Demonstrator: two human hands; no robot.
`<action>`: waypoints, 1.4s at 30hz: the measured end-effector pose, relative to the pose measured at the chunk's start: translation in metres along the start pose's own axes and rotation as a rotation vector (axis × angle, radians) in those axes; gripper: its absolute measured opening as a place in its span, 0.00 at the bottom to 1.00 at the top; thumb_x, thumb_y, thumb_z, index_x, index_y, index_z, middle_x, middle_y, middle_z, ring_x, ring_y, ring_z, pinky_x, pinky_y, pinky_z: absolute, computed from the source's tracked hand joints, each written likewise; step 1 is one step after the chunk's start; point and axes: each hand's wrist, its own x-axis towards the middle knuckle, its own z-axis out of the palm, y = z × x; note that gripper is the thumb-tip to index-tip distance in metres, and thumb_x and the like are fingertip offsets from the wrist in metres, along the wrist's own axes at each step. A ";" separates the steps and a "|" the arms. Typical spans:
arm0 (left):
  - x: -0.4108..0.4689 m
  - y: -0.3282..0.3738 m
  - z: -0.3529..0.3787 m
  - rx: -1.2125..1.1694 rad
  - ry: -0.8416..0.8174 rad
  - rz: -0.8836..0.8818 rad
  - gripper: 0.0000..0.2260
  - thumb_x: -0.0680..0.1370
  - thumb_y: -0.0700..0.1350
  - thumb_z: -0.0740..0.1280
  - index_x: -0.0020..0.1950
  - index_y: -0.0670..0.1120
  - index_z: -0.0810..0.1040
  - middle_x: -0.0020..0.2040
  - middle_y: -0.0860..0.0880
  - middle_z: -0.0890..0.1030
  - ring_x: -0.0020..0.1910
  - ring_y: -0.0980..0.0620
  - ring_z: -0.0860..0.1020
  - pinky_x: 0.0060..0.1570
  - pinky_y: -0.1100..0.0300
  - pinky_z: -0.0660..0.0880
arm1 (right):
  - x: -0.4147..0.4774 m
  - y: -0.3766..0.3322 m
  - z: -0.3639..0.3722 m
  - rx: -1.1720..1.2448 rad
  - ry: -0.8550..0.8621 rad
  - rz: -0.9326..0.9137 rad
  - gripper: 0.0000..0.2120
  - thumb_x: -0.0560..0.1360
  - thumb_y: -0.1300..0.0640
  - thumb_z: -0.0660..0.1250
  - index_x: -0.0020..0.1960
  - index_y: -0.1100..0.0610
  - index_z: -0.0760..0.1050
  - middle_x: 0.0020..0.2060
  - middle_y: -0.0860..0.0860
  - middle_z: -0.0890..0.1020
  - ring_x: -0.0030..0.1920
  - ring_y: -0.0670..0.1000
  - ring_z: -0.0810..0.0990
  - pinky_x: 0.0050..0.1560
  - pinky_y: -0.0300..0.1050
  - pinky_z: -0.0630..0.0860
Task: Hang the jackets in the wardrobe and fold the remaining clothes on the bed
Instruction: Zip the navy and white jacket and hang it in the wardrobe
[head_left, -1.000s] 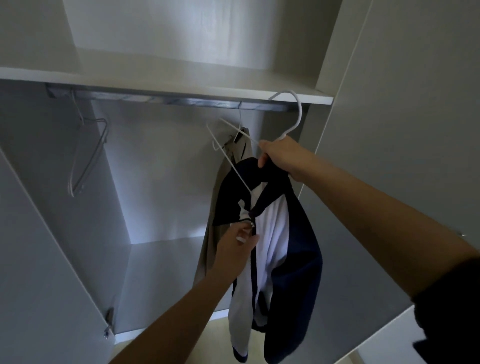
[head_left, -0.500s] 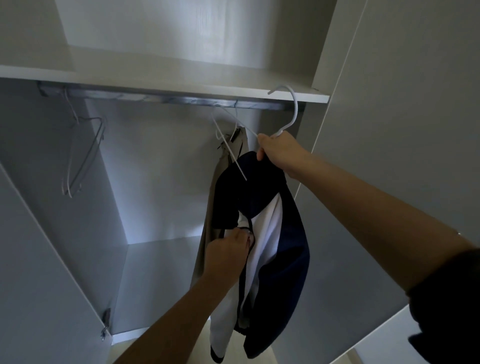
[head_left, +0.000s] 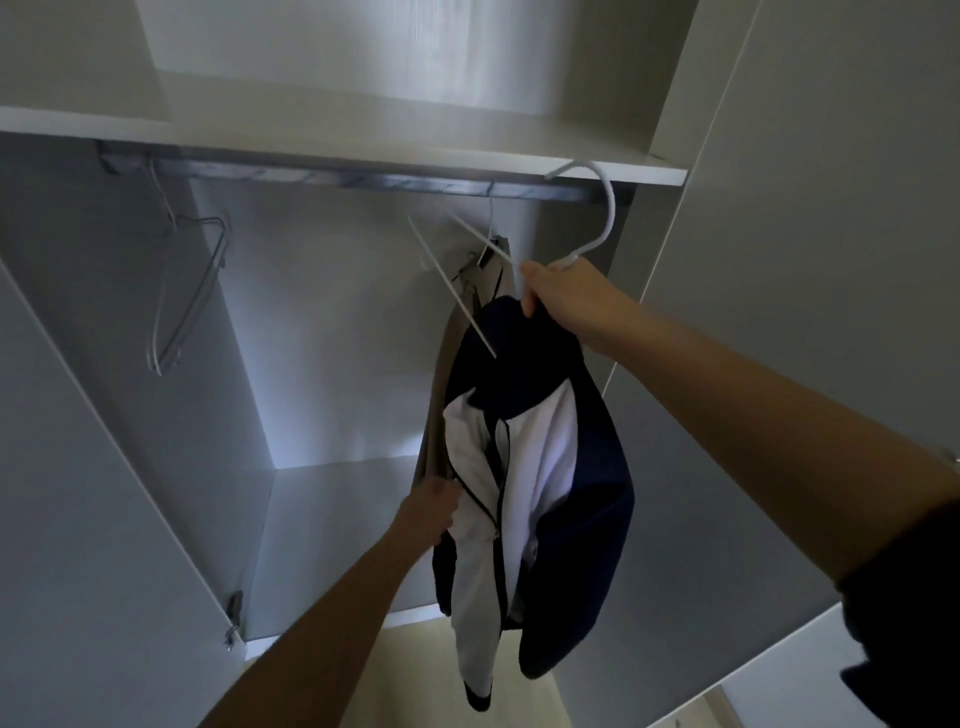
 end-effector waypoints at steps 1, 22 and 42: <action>0.005 0.011 -0.005 -0.225 -0.038 -0.109 0.13 0.79 0.51 0.63 0.56 0.43 0.75 0.45 0.45 0.78 0.42 0.49 0.76 0.44 0.57 0.72 | -0.003 0.001 0.000 -0.006 -0.029 -0.010 0.27 0.82 0.50 0.55 0.25 0.54 0.74 0.14 0.45 0.68 0.17 0.42 0.66 0.21 0.30 0.63; 0.011 0.106 -0.142 -0.576 0.293 0.336 0.15 0.74 0.36 0.68 0.61 0.40 0.78 0.54 0.40 0.81 0.52 0.43 0.79 0.55 0.51 0.76 | -0.034 0.028 -0.054 -0.242 -0.665 -0.115 0.26 0.81 0.42 0.52 0.30 0.55 0.68 0.30 0.53 0.67 0.33 0.53 0.64 0.57 0.55 0.70; -0.045 0.133 -0.173 0.066 0.635 0.704 0.07 0.73 0.41 0.70 0.47 0.53 0.77 0.41 0.58 0.79 0.37 0.70 0.76 0.34 0.75 0.69 | 0.005 0.027 -0.004 -0.254 -0.786 0.009 0.27 0.81 0.43 0.55 0.27 0.53 0.74 0.27 0.45 0.75 0.30 0.44 0.72 0.48 0.42 0.71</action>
